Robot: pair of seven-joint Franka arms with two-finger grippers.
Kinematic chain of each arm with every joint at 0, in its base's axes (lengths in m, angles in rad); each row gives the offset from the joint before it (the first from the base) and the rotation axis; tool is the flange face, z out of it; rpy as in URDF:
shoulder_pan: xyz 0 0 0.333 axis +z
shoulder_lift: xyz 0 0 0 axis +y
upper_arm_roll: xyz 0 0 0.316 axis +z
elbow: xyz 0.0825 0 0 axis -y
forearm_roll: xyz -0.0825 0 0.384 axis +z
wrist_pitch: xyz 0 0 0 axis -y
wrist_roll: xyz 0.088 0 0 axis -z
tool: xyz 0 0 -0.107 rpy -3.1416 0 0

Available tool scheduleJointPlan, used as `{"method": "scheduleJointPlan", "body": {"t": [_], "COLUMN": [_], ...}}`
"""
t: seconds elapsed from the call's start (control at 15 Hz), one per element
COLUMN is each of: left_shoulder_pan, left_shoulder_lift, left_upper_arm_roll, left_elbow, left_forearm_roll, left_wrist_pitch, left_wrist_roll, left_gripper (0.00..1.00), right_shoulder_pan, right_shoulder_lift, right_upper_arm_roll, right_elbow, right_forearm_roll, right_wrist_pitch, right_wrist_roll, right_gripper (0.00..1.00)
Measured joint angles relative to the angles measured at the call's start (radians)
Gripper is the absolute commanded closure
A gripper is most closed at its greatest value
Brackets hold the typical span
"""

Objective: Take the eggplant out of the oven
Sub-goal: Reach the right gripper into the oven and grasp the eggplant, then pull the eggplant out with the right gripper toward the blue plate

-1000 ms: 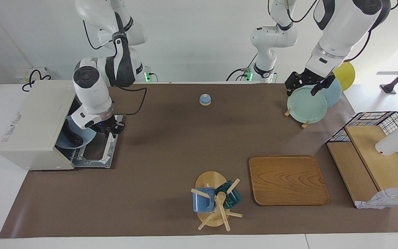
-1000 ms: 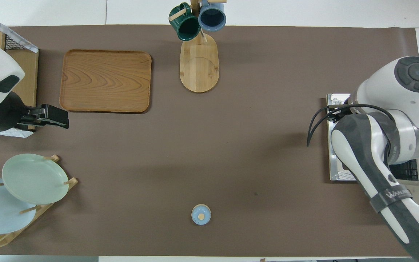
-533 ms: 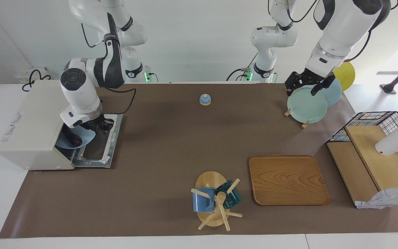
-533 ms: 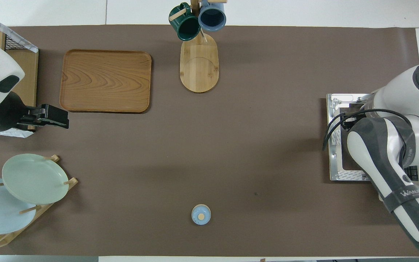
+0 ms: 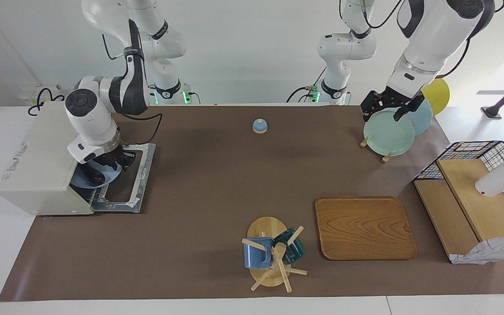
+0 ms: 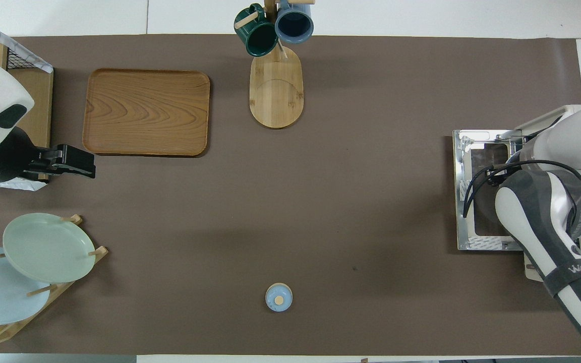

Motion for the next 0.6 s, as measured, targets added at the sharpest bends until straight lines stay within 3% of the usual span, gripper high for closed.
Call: {"method": "scheduleJointPlan", "body": {"t": [0.07,0.13,0.6], "left_shoulder_pan": [0.0,0.0,0.0], "left_shoulder_lift": [0.0,0.0,0.0], "left_upper_arm_roll": [0.0,0.0,0.0], "left_elbow": [0.0,0.0,0.0], "left_forearm_roll": [0.0,0.0,0.0], "left_wrist_pitch": [0.0,0.0,0.0], "left_wrist_roll": [0.0,0.0,0.0], "left_gripper": [0.0,0.0,0.0], "right_shoulder_pan": [0.0,0.0,0.004], "right_shoulder_lift": [-0.003,-0.006,-0.037], "right_upper_arm_roll": [0.0,0.0,0.007], "right_elbow": [-0.017,-0.033,-0.019], "right_forearm_roll": [0.0,0.0,-0.005], "right_wrist_pitch": [0.025,0.041,-0.007], "right_wrist_roll": [0.0,0.0,-0.046], "right_gripper": [0.8,1.0,1.0]}}
